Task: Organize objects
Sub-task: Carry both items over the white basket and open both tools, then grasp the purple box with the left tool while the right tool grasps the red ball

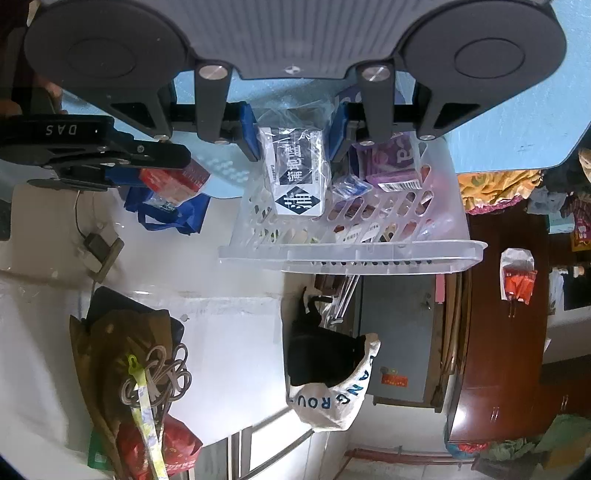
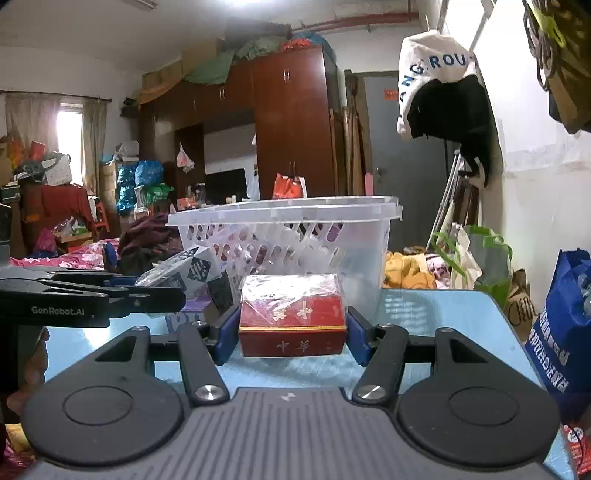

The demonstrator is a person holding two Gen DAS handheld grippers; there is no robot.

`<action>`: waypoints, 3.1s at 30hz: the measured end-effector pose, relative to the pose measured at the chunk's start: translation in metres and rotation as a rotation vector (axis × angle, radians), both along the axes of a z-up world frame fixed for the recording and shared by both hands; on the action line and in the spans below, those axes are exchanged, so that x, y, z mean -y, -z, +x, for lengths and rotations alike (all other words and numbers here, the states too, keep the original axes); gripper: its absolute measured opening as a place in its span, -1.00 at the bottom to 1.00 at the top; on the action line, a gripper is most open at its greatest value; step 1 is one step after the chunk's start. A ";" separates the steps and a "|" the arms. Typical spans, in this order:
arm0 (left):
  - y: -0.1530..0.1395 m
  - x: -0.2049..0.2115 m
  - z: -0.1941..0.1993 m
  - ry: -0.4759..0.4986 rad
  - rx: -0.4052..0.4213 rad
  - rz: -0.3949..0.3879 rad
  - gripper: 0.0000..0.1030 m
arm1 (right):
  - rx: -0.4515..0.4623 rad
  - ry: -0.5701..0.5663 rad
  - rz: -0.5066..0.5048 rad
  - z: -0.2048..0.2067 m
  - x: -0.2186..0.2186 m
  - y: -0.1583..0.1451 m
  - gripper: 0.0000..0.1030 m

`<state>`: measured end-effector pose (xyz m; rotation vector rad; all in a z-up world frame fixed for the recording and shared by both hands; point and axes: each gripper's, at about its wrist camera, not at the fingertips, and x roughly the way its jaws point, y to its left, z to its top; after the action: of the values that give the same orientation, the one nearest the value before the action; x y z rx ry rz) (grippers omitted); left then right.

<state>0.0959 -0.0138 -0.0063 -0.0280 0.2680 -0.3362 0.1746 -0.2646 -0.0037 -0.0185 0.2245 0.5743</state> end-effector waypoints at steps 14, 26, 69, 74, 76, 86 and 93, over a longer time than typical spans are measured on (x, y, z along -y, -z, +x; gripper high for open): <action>-0.059 -0.019 0.023 -0.036 0.030 -0.042 -0.15 | 0.077 0.011 0.048 0.004 -0.006 -0.046 0.20; -0.106 -0.021 0.165 -0.185 -0.180 0.001 0.40 | 0.061 0.154 -0.223 0.122 -0.087 -0.102 0.90; -0.001 -0.027 0.027 -0.064 -0.139 0.031 0.20 | -0.225 -0.003 0.016 0.076 -0.031 -0.009 -0.13; -0.001 -0.028 0.028 -0.057 -0.118 0.005 0.20 | -0.175 -0.004 -0.024 0.068 -0.041 -0.010 -0.13; 0.000 -0.029 0.029 -0.055 -0.112 0.000 0.19 | -0.146 -0.009 -0.039 0.063 -0.044 -0.011 -0.13; -0.003 -0.039 0.020 -0.072 -0.050 -0.052 0.19 | -0.065 -0.021 -0.032 0.051 -0.049 -0.013 -0.13; -0.005 -0.046 0.018 -0.089 -0.031 -0.086 0.20 | -0.033 -0.021 -0.014 0.046 -0.049 -0.014 -0.13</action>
<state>0.1135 0.0324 -0.0012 -0.1298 0.2816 -0.2593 0.2211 -0.2158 0.0102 -0.0247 0.2610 0.5945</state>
